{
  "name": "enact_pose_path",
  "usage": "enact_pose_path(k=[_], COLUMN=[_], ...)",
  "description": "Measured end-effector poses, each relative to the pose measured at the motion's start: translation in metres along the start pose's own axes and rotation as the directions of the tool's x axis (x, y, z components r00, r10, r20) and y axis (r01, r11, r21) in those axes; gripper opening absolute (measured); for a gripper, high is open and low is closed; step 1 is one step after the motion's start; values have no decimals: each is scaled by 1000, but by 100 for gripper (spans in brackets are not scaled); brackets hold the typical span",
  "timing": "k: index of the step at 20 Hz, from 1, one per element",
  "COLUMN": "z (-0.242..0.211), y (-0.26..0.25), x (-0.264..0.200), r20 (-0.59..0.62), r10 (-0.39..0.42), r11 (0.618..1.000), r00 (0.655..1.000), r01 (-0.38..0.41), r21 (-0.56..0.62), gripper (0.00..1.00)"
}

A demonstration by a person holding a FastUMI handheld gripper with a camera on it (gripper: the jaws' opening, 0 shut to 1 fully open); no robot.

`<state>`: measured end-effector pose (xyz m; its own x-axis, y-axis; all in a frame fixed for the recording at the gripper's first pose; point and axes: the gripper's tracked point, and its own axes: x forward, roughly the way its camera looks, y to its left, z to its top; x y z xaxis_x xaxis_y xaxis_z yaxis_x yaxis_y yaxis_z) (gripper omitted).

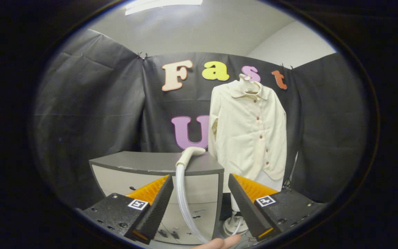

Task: Iron the clothes twice with a garment steamer, once on the left side and once on the right side.

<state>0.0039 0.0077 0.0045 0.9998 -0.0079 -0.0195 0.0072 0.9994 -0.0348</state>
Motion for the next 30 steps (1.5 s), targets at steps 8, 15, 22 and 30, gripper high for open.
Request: enact_pose_path(k=[8, 15, 22, 30], z=[3, 13, 33, 30], y=[0, 16, 22, 27], x=[6, 37, 102, 204], r20=[-10, -29, -26, -161], r10=[-19, 2, 16, 49], r11=[1000, 999, 999, 999], r00=[1000, 1000, 1000, 986], r01=[19, -3, -17, -51], r21=[-19, -35, -35, -9], gripper=[97, 97, 98, 98])
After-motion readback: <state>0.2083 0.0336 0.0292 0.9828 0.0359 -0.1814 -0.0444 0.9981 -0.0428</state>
